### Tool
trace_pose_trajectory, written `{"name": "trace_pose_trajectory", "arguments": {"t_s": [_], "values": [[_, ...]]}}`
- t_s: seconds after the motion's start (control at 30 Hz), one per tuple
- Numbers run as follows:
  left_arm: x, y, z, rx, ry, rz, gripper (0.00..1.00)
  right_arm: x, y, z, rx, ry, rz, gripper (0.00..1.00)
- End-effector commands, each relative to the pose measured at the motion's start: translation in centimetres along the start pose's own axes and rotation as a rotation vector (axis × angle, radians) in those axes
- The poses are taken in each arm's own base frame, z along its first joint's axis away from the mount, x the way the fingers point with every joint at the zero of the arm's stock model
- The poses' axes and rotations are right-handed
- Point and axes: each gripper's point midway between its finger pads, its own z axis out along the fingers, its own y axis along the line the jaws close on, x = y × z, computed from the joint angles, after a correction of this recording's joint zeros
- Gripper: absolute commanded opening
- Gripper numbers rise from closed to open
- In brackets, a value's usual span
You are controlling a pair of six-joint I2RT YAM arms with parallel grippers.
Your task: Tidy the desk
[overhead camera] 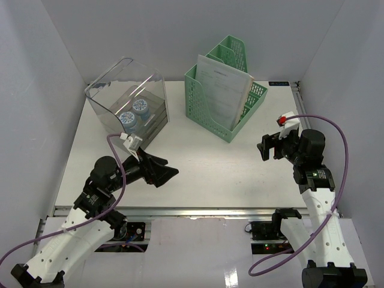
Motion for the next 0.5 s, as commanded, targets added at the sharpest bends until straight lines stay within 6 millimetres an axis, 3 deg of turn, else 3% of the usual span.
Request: {"name": "trace_pose_trajectory", "arguments": {"t_s": [0.0, 0.47], "values": [[-0.9, -1.0, -0.7, 0.028, -0.037, 0.044, 0.98, -0.5, -1.1, -0.2, 0.075, -0.022, 0.043, 0.9], [-0.7, -0.3, -1.1, -0.007, -0.049, 0.046, 0.98, -1.1, -1.6, -1.3, 0.111, -0.058, -0.05, 0.9]]}}
